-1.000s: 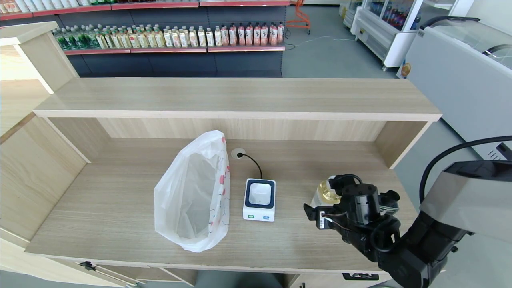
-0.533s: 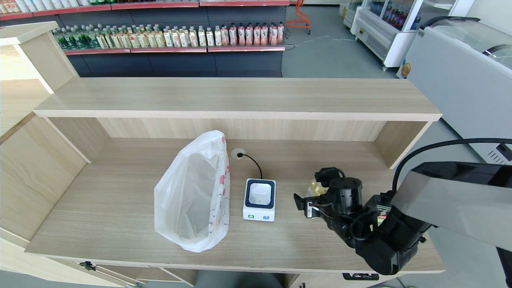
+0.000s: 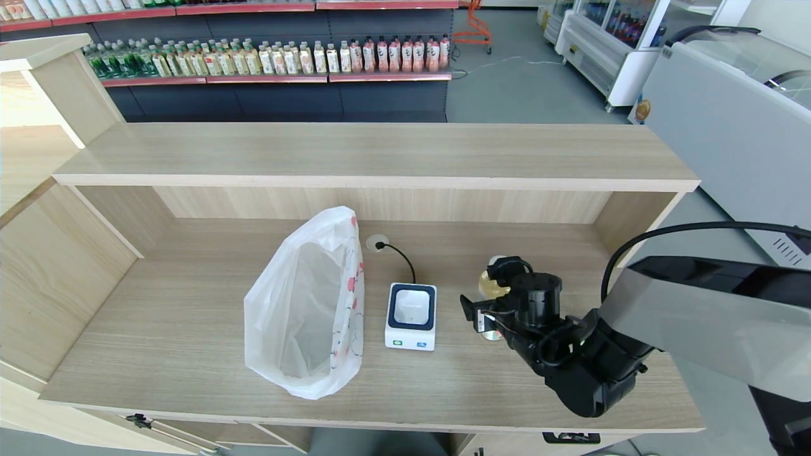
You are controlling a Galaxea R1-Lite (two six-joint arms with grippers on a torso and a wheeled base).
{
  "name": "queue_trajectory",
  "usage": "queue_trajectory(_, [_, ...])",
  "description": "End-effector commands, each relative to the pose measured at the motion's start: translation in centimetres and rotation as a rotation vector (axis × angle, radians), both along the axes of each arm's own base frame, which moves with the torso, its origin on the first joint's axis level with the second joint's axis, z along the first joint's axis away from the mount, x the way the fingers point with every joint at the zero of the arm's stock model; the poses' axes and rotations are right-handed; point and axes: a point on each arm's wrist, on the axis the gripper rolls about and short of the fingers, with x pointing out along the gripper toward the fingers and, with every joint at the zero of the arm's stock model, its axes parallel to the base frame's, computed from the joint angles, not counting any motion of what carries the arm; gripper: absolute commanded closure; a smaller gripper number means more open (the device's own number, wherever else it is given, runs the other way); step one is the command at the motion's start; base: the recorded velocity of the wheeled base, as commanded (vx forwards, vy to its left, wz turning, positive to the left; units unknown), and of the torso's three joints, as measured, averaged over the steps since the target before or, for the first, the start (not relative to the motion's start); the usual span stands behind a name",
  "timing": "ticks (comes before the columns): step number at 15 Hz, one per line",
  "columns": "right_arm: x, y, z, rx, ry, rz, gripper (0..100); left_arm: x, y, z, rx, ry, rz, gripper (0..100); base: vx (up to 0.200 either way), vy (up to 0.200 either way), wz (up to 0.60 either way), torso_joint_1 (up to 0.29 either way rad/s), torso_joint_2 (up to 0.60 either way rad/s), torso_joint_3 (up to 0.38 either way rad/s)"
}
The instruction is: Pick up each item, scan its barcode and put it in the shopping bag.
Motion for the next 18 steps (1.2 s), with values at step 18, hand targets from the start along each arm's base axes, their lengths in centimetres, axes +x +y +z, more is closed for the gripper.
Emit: queue_trajectory(18, [-5.0,-6.9,12.8,0.384,0.031,0.567,100,0.0,0.0,0.0,-0.001,0.000,0.000,0,0.000,0.000,0.00,0.000,0.00,0.000])
